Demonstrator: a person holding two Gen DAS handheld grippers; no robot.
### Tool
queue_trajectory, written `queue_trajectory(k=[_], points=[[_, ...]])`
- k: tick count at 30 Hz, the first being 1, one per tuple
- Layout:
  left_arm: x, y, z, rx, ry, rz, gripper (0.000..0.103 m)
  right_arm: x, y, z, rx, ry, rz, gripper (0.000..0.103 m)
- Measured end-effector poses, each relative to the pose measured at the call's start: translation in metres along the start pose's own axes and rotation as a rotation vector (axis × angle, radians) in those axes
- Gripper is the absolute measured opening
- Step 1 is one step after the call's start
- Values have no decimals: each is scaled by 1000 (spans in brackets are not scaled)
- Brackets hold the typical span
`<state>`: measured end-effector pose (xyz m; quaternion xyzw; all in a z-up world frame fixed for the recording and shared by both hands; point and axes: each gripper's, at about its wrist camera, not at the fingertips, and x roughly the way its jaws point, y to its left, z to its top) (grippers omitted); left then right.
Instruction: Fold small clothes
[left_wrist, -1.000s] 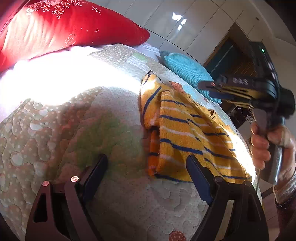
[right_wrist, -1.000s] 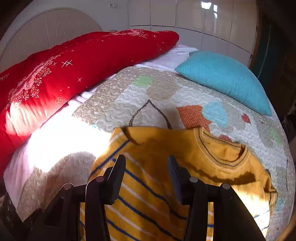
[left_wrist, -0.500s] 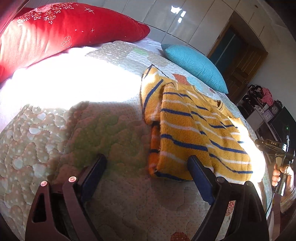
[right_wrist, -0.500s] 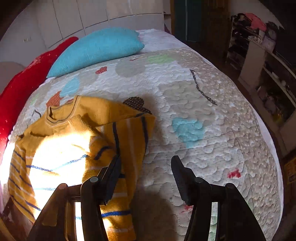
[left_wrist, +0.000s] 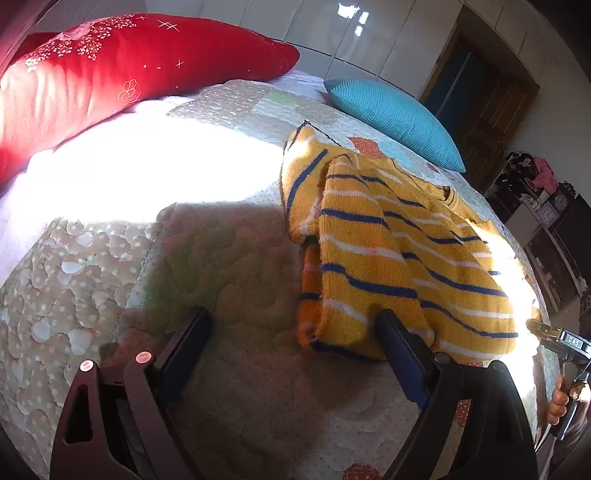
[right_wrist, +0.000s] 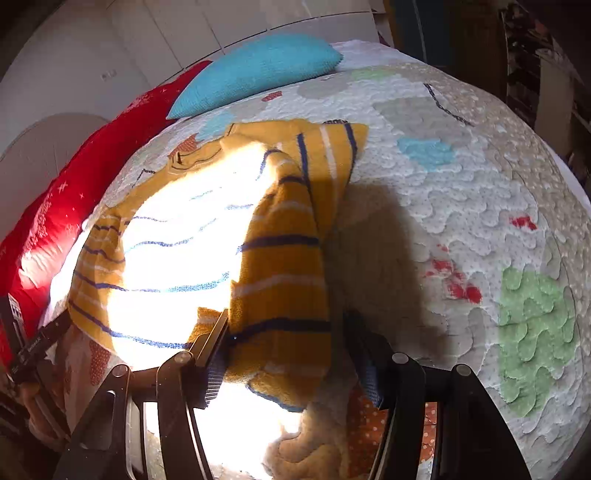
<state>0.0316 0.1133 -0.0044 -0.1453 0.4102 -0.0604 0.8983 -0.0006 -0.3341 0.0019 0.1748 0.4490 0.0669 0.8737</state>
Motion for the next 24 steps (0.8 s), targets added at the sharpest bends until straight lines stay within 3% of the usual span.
queue_trajectory(k=[2,7,13,14,15,16,17,18,19,21,24], points=[[0,-1,0,2,0,5,90,-12,-10,-1,36,-31,-17,62],[0,0,1,-6,4,-4,90,-42,-5,-15,-39,-91,-117,64],[3,1,18,-60,97,-87,98,-48,-23,-40,26,-61,-77,64],[6,0,22,-56,111,-81,95,-49,-24,-43,27,-63,-77,64],[7,-1,25,-48,117,-61,84,-50,-24,-45,23,-68,-82,64],[8,-1,30,-43,124,-25,39,-51,-23,-46,18,-72,-90,64],[9,3,34,-52,148,-19,7,-51,-21,-47,13,-74,-99,64],[9,10,38,-88,155,-42,8,-53,-20,-48,6,-75,-107,64],[5,16,41,-117,140,-19,7,-54,-18,-48,-3,-77,-114,64],[-3,24,46,-103,108,106,7,-61,-12,-49,-26,-87,-126,64],[-18,38,41,-143,101,100,16,-73,9,-46,-82,-118,-123,66]])
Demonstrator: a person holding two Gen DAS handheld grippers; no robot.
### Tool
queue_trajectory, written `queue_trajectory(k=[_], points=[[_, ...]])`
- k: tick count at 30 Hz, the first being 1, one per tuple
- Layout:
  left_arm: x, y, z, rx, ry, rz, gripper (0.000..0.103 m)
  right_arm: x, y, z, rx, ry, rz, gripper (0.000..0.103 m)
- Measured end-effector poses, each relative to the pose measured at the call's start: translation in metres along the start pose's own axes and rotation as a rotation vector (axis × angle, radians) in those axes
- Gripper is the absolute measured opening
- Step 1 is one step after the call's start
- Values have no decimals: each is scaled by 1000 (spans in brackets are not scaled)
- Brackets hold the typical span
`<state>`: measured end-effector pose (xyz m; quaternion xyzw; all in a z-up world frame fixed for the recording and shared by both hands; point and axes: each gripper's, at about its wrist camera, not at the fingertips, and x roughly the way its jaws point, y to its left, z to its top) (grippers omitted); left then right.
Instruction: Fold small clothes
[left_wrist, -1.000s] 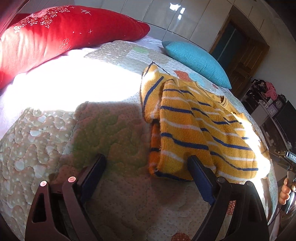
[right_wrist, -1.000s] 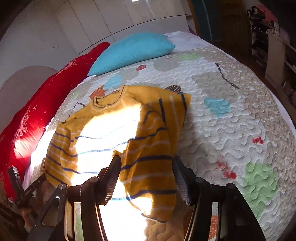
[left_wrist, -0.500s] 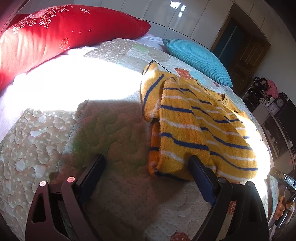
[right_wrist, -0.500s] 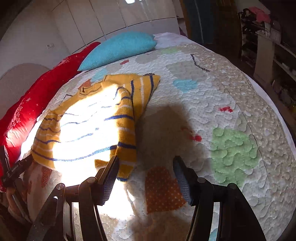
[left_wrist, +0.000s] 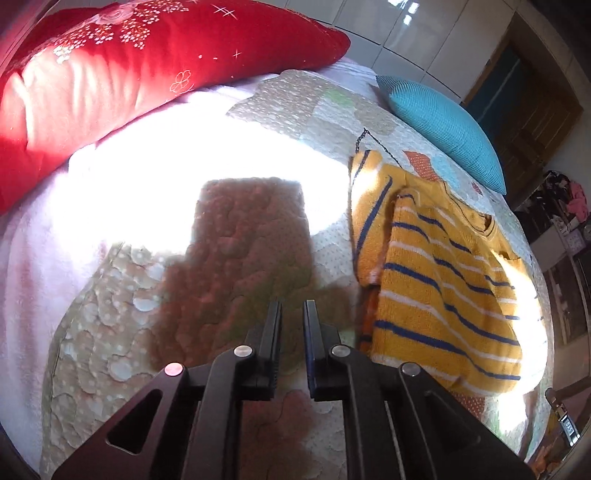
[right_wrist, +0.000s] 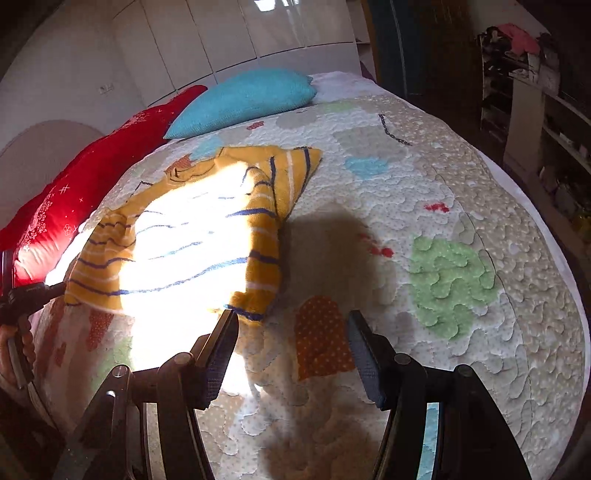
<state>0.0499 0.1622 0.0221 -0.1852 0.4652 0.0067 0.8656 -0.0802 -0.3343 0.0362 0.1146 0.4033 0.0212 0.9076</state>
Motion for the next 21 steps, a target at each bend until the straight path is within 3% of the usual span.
queue_trajectory(k=[2,3,7,12,14,17,20,21], points=[[-9,7,-11,-12,-7,-4,52,-4,23,5,-54,-8,29,69],[-13,8,-18,-8,-21,10,59,-3,38,8,-89,-3,53,69],[-34,8,-45,35,-49,62,62,17,118,8,-275,40,123,69],[-67,17,-76,33,-97,19,71,50,239,-19,-580,63,155,69],[-77,22,-86,36,-111,19,71,71,283,-30,-703,50,119,69],[-89,33,-97,37,-142,41,71,106,337,-48,-886,8,-3,69],[-98,46,-105,16,-162,38,71,129,375,-56,-1001,-79,-129,68],[-99,50,-106,4,-162,31,71,135,386,-54,-1023,-98,-165,62]])
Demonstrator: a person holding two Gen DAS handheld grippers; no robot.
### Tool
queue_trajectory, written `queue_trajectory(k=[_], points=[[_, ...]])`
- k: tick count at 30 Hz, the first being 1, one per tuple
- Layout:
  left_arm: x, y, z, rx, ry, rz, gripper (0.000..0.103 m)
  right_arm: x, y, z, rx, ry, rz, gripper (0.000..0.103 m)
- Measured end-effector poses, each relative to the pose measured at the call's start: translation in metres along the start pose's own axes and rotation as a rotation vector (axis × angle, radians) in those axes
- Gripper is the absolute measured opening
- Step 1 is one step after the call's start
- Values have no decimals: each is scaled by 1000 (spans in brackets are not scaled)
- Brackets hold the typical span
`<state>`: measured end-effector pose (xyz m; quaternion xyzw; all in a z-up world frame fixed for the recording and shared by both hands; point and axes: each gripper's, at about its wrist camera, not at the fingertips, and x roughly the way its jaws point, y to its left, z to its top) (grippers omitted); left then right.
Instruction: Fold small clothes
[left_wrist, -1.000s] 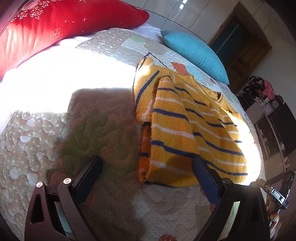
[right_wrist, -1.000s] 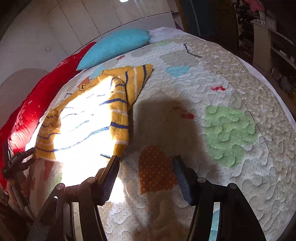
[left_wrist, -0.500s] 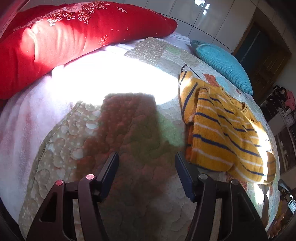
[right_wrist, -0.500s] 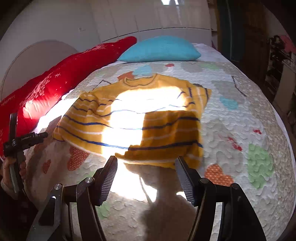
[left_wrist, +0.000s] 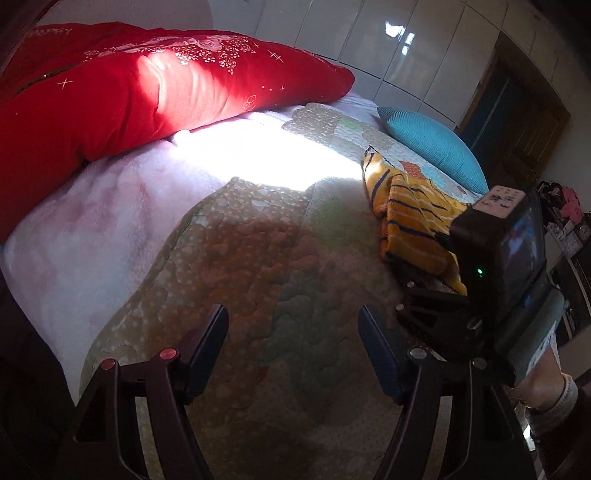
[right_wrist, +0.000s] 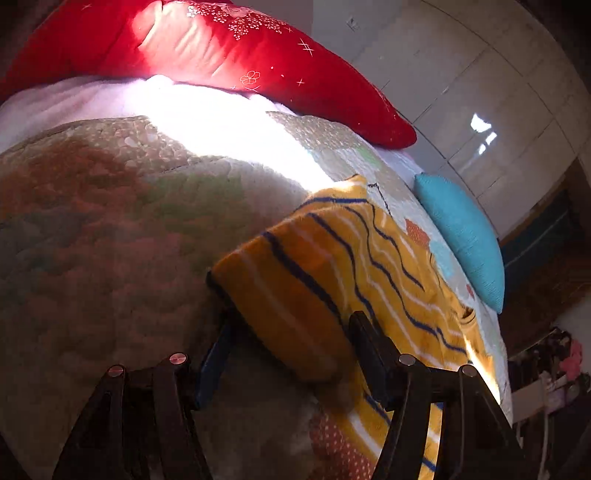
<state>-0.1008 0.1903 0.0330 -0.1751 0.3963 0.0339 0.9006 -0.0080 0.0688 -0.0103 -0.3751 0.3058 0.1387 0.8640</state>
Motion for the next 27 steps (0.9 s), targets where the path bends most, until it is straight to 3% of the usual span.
queue_trajectory(k=[2,3,4,7,11,14,18,21,24,27], points=[[0,7,-1,-24,6,-8,71,15,6,18,-20,25,-37,42],[0,9,-1,-36,8,-10,71,22,9,25,-16,47,-37,24],[0,10,-1,-44,11,-11,71,29,9,31,-6,69,-24,15],[-2,9,4,-63,4,-21,71,28,-13,40,101,60,54,8],[0,-9,10,-24,8,-36,71,6,-104,26,442,1,151,6],[2,-29,10,8,17,-67,71,-12,-190,-18,737,-44,171,6],[10,-62,9,63,44,-107,71,-41,-275,-118,1033,-57,89,6],[17,-85,3,101,77,-143,71,-47,-294,-193,1150,16,26,6],[25,-107,-4,133,112,-163,71,-39,-289,-251,1220,96,85,7],[26,-128,-7,180,128,-177,71,-37,-285,-277,1278,55,167,7]])
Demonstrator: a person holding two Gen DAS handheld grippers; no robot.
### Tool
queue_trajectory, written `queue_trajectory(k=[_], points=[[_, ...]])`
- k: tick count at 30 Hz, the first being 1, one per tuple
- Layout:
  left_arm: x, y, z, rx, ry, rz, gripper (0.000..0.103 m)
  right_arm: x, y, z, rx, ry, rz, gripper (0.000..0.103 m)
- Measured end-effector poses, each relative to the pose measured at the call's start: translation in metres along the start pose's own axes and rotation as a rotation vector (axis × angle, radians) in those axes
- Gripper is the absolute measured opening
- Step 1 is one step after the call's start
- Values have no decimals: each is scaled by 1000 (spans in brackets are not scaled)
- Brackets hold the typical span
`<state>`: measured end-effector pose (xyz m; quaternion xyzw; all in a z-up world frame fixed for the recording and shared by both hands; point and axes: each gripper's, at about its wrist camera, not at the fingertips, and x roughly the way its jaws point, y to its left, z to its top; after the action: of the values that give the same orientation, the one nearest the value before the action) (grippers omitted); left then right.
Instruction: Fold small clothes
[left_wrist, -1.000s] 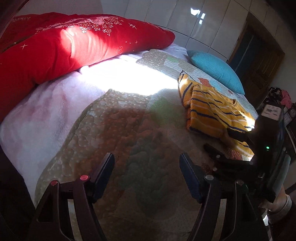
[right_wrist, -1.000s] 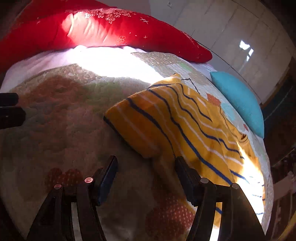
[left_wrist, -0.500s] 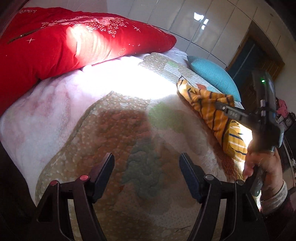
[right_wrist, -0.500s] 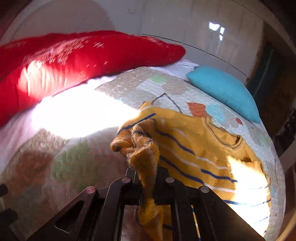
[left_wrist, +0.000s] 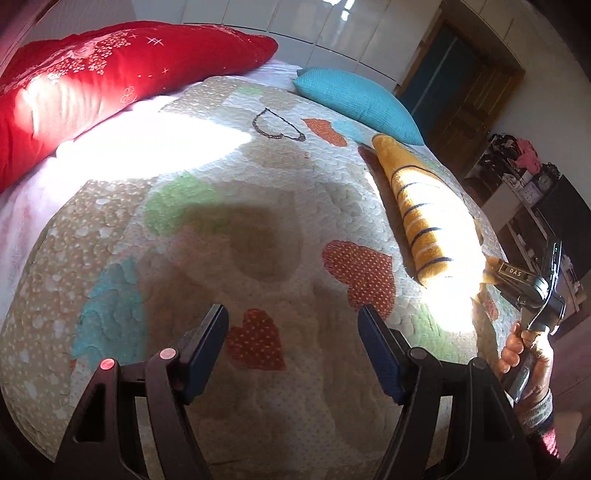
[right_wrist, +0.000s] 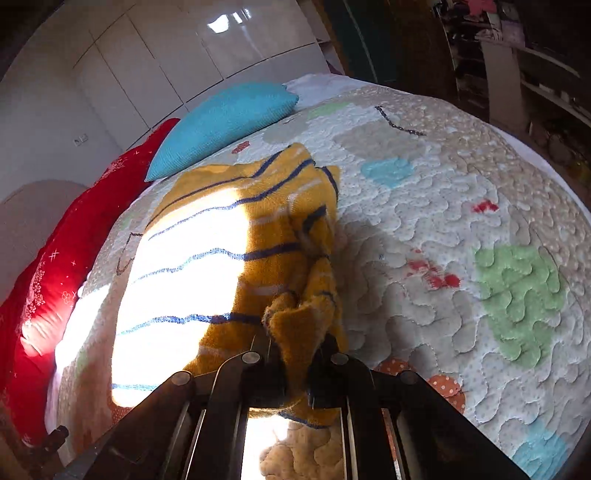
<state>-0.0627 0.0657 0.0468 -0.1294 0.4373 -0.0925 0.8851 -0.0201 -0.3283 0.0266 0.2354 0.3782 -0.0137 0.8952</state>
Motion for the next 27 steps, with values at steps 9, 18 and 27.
queue_trajectory(k=[9,18,27], points=[[7,-53,12,122,2,3,71,-15,0,-15,-93,34,49,8],[51,-88,53,190,-5,-106,89,-58,-35,15,-8,-72,154,73],[184,-123,104,131,270,-386,91,72,-49,73,128,161,313,74]])
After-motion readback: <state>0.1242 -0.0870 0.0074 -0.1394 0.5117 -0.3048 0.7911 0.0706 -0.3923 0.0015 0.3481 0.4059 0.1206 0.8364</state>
